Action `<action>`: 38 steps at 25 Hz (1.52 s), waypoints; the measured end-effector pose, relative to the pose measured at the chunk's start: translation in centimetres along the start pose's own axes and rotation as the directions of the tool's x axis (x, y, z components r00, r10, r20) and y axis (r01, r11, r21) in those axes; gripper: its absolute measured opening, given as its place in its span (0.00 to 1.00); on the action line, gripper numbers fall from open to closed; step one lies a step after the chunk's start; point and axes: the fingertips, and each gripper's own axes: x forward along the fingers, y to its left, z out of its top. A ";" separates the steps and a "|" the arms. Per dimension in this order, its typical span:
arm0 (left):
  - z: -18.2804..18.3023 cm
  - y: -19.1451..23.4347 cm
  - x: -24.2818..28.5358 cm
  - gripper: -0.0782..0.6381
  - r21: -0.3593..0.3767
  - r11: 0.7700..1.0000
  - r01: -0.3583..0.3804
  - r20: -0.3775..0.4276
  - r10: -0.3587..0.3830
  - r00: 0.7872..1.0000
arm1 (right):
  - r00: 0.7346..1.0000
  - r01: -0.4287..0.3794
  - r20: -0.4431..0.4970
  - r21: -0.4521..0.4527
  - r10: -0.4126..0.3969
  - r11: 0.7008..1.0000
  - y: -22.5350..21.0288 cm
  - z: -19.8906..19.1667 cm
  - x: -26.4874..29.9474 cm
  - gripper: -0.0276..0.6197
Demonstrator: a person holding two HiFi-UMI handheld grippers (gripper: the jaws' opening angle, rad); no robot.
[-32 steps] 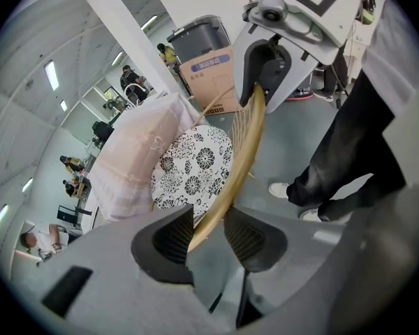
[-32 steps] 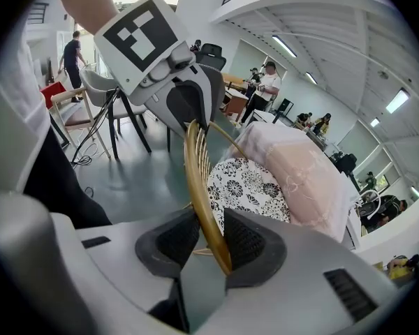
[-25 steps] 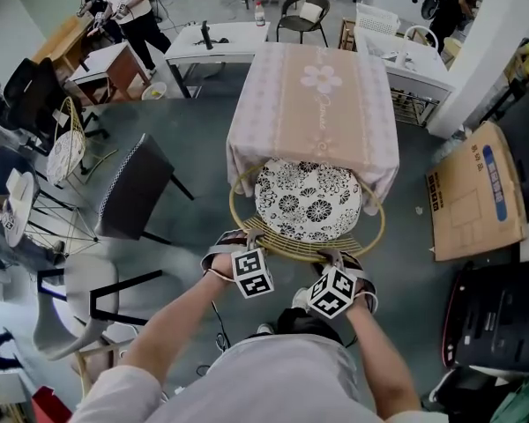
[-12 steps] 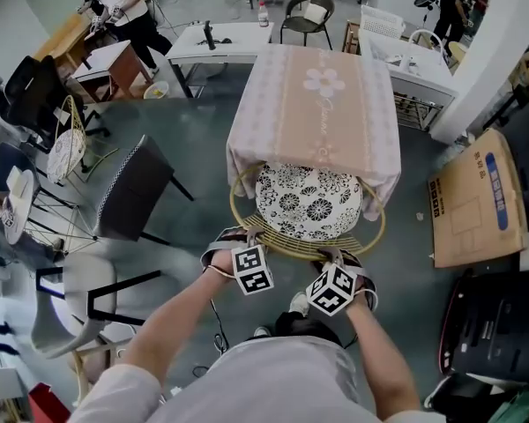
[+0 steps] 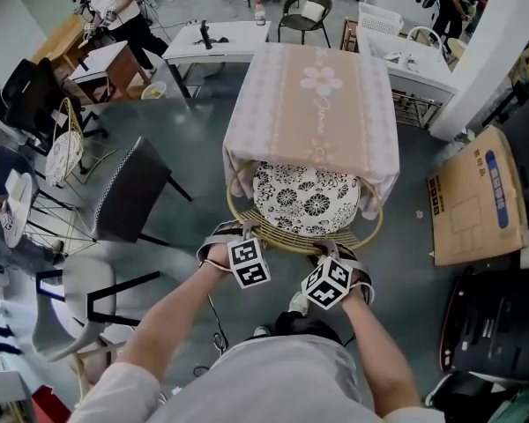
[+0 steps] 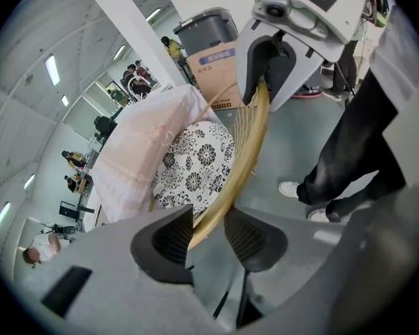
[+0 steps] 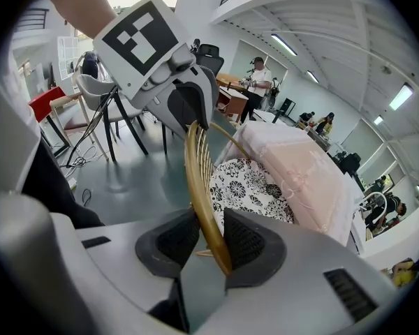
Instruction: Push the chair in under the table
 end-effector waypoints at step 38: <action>6.6 -3.5 -9.6 0.31 -0.557 0.818 0.143 0.383 0.100 0.918 | 0.957 0.133 0.189 0.390 -0.220 0.911 0.4 2.8 -7.4 0.12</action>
